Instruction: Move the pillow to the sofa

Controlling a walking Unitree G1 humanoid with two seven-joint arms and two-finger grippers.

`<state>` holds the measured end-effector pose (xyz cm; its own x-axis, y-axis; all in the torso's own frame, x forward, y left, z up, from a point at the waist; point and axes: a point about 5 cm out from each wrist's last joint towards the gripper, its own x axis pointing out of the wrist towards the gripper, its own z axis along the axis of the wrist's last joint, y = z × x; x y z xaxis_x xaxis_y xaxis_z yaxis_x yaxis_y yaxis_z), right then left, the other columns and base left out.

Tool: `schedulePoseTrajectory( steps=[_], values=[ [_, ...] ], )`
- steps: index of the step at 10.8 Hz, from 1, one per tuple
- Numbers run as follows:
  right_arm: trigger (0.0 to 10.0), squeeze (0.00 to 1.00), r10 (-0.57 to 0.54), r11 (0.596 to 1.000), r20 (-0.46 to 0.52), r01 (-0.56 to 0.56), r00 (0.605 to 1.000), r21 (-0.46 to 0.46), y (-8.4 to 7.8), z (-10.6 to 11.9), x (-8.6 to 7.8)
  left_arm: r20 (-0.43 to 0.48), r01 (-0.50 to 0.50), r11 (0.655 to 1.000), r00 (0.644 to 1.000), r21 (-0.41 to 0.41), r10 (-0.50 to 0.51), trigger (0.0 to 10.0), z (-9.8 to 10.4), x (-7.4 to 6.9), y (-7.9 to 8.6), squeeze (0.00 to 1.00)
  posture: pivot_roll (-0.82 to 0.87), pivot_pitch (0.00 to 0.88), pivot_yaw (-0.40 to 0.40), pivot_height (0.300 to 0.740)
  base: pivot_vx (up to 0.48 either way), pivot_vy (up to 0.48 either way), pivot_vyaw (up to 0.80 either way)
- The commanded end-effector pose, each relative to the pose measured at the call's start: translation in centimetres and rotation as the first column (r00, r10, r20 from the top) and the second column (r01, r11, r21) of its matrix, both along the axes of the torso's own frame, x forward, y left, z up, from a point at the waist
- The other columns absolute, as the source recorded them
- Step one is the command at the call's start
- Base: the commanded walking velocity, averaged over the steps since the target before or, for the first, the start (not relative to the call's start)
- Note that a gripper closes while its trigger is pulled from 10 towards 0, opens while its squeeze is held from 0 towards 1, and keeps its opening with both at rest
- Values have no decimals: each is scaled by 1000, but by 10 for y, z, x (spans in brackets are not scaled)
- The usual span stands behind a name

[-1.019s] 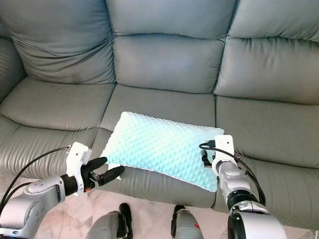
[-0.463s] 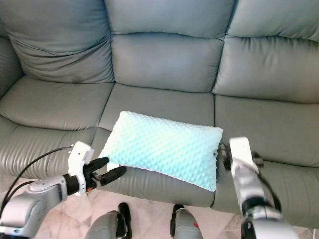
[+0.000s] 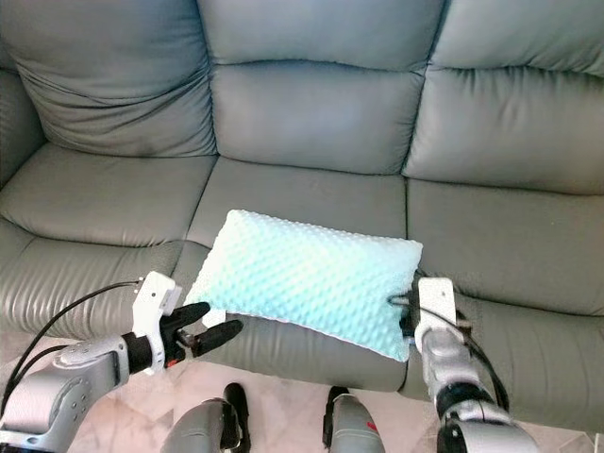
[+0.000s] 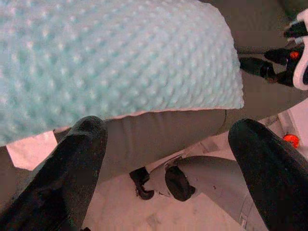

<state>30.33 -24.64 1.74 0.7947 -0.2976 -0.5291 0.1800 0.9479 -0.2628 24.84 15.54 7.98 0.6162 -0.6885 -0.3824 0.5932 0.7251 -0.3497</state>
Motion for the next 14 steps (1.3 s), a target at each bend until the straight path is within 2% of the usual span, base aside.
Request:
schedulePoseTrajectory(
  steps=[1, 3, 5, 9, 10, 12, 13, 14],
  values=[
    [10000, 0, -15, 1000, -51, 16, 999, 21, 0, -9, -8, -17, -7, 1000, 1000, 12, 7, 10000, -2, -6, 5, 0, 31, 339, 64, 740, 0, 0, 0],
    [10000, 0, -31, 997, -29, 33, 999, 63, 2, -5, -2, -25, -2, 1000, 1000, 16, 3, 10000, -2, -8, 6, 0, 34, 349, 71, 740, 0, 0, 0],
    [10000, 0, -34, 987, 11, 32, 999, 161, 10, -1, 4, -27, -1, 1000, 1000, 17, 2, 10000, -1, -8, 6, 0, 42, 356, 75, 740, 0, 0, 0],
    [10000, 0, 11, 960, 101, -39, 995, 277, 29, 12, 20, -31, 4, 1000, 1000, 20, -4, 10000, -1, -10, 5, 0, 44, 356, 80, 740, 0, 0, 0],
    [10000, 0, 42, 955, 110, -73, 993, 288, 35, 12, 21, -29, 5, 1000, 1000, 20, -4, 10000, 0, -9, 5, 0, 43, 355, 79, 740, 0, 0, 0],
    [10000, 0, 41, 960, 97, -66, 994, 273, 32, 9, 18, -28, 5, 1000, 1000, 19, -4, 10000, -1, -8, 4, 0, 39, 354, 74, 740, 0, 0, 0],
    [10000, 0, 49, 966, 74, -66, 996, 251, 29, 4, 13, -26, 2, 1000, 1000, 15, -1, 10000, -1, -8, 3, 0, 33, 349, 69, 740, 0, 0, 0],
    [10000, 0, 71, 981, 62, -81, 996, 178, 23, 1, 8, -14, -21, 1000, 1000, 0, 21, 10000, 1, -4, 3, 0, 22, 339, 60, 740, 0, 0, 0]
  ],
)
